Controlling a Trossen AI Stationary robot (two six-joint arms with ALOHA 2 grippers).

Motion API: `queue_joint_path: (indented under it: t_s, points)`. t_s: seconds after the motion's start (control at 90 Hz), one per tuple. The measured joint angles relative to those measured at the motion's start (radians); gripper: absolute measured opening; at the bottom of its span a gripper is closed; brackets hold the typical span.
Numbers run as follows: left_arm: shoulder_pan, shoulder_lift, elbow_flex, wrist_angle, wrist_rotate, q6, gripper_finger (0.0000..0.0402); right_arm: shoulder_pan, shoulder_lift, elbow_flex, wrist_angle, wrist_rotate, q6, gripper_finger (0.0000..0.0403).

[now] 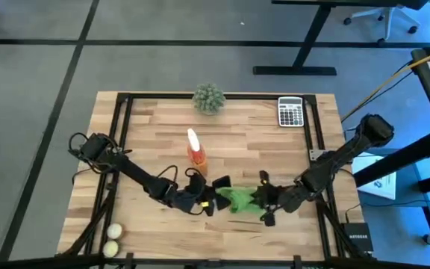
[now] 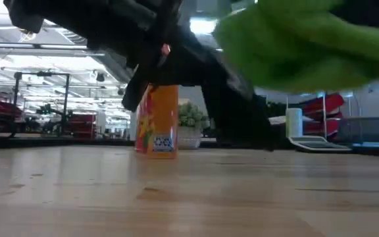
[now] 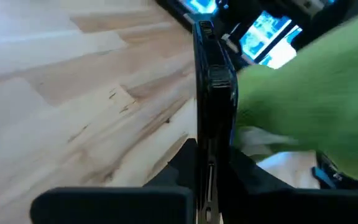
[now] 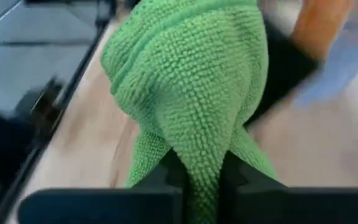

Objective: Apply microfiber cloth
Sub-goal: Wipe the back of the black cellphone using the green microfiber cloth

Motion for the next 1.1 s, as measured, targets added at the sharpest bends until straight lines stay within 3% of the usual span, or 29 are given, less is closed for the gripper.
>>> queue_joint_path:
  t_s: [0.211, 0.567, 0.7, 0.878, 0.944, 1.1]
  points:
    - [0.001, -0.002, -0.003, 0.179, -0.011, 0.110, 0.0009, -0.083, 0.150, 0.116, 0.003, 0.006, -0.080, 0.0013]
    - [0.010, -0.004, -0.004, 0.249, 0.007, 0.159, 0.0009, -0.035, 0.258, 0.139, -0.071, -0.099, -0.009, 0.0014]
    - [0.019, -0.010, 0.002, 0.252, 0.051, 0.143, 0.0009, 0.003, 0.246, 0.132, -0.228, -0.056, 0.031, 0.0014]
    - [0.019, -0.020, 0.006, 0.238, 0.030, 0.128, 0.0009, 0.004, 0.153, 0.181, -0.369, 0.033, 0.003, 0.0014]
    - [0.019, -0.021, 0.006, 0.232, 0.015, 0.130, 0.0009, -0.003, 0.125, 0.205, -0.398, 0.022, -0.030, 0.0014]
    - [0.014, -0.015, 0.005, 0.197, 0.059, 0.148, 0.0009, -0.005, 0.085, 0.278, -0.423, -0.116, -0.077, 0.0014]
